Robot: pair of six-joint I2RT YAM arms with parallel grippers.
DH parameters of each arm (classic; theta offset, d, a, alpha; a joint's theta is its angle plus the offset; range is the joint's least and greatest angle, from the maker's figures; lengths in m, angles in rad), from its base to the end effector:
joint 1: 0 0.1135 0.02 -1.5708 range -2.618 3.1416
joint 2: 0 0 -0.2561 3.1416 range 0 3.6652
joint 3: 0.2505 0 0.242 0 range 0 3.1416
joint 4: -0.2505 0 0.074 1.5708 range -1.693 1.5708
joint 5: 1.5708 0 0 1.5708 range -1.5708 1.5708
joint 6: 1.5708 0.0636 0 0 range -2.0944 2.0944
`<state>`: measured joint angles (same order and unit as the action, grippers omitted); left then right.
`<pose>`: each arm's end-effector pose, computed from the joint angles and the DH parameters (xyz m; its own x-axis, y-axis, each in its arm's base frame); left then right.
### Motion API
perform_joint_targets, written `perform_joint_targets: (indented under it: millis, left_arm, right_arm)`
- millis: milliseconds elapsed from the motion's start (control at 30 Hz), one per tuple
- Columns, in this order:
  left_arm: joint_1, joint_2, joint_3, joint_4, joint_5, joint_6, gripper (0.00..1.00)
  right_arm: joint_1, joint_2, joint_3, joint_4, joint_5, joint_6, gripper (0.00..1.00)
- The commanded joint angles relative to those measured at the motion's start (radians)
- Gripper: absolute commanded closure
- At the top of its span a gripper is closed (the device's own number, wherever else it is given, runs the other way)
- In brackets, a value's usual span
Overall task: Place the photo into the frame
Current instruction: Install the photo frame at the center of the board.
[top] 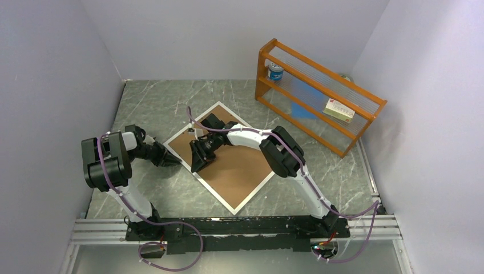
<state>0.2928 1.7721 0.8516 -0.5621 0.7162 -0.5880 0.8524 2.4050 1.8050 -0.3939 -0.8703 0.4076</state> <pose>0.2721 0.0384 0.0927 -0.7035 -0.6491 0.2895 -0.6641 0.4553 -0.5930 0.2924 0.4083 0.1063 -0.8076 -0.5356 -0.2467 -0.4788 0.3514 0.8045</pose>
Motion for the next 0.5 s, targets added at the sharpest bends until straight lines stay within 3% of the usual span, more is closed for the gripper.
perform_joint_targets:
  millis: [0,167,333,467]
  left_arm:
    - [-0.004,0.012,0.006,-0.025,-0.112,0.027,0.80]
    - [-0.004,0.008,0.003,-0.028,-0.119,0.028,0.80]
    - [-0.003,-0.001,0.005,-0.028,-0.125,0.030,0.78]
    - [-0.003,-0.020,0.006,-0.015,-0.125,0.027,0.73]
  right_arm:
    - [-0.047,0.078,-0.055,0.002,0.318,0.000,0.57]
    - [-0.049,0.036,-0.090,-0.002,0.463,0.038,0.51]
    - [-0.045,-0.073,-0.104,-0.083,0.869,0.076,0.49]
    - [-0.044,-0.277,-0.210,0.023,1.045,0.097,0.48]
